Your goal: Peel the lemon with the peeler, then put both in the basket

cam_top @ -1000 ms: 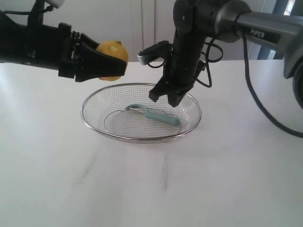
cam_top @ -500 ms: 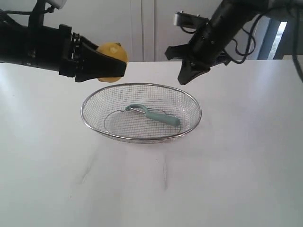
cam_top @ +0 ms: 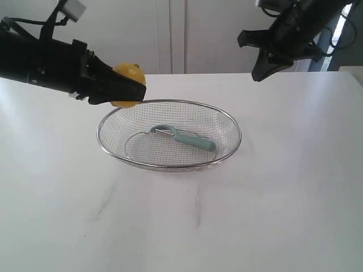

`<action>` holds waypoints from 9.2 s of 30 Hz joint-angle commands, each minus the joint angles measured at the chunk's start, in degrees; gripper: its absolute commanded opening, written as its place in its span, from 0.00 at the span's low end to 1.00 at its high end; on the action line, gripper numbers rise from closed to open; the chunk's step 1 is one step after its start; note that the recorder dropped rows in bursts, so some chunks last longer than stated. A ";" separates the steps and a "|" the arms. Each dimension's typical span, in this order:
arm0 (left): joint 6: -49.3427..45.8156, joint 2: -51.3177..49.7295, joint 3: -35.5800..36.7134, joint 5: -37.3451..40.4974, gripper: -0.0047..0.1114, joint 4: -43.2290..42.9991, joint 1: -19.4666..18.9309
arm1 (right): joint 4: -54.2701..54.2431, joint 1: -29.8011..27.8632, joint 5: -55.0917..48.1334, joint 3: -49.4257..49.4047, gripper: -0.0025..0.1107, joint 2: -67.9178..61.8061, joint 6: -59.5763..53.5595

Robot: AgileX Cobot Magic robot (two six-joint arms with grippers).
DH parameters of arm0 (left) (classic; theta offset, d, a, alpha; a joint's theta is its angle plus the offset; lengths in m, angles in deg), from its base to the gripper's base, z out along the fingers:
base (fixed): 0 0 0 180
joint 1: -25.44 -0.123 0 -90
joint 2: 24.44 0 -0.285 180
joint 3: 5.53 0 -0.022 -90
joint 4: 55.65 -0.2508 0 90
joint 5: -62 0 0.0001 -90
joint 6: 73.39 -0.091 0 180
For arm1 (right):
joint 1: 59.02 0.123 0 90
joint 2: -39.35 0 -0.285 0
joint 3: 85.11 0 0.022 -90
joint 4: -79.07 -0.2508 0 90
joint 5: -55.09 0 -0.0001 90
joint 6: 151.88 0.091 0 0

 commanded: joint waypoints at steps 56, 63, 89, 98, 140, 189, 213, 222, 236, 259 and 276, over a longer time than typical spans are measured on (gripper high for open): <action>56.59 -28.99 -28.90 -11.26 0.04 -70.79 17.19 | 1.10 -0.91 -0.09 0.46 0.02 0.66 0.79; 56.59 -30.58 -28.90 -11.49 0.04 -70.79 17.19 | 1.10 -0.91 -0.09 0.46 0.02 0.66 0.79; 56.47 -30.59 -28.90 -11.84 0.44 -70.79 17.19 | 1.10 -0.91 -0.09 0.46 0.02 0.66 0.79; 56.47 -30.59 -28.90 -11.23 0.57 -70.79 17.19 | 1.10 -0.91 -0.09 0.46 0.02 0.66 0.79; 57.08 -21.88 -28.90 -6.10 0.64 -71.49 17.19 | 0.88 -0.91 -0.09 0.46 0.02 0.66 0.79; 76.46 -14.23 -28.90 14.10 0.04 -74.48 3.72 | 0.89 -0.91 -0.09 0.46 0.02 0.66 0.79; 76.05 -14.82 -28.90 11.96 0.04 -77.99 3.27 | 0.89 -0.91 -0.09 0.46 0.02 0.66 0.79; 76.26 -14.82 -28.90 11.59 0.04 -72.96 -3.75 | 0.89 -0.91 -0.09 0.46 0.02 0.66 0.79; 76.26 -12.58 -28.79 12.18 0.04 -60.20 -13.85 | 0.89 -0.91 -0.09 0.46 0.02 0.66 0.79; 75.94 21.71 3.21 -7.04 0.04 -68.67 -15.41 | 0.89 -0.91 -0.09 0.46 0.02 0.66 0.79; 75.94 51.81 34.03 -13.97 0.04 -72.69 -15.41 | 0.89 -0.91 -0.09 0.46 0.02 0.66 0.79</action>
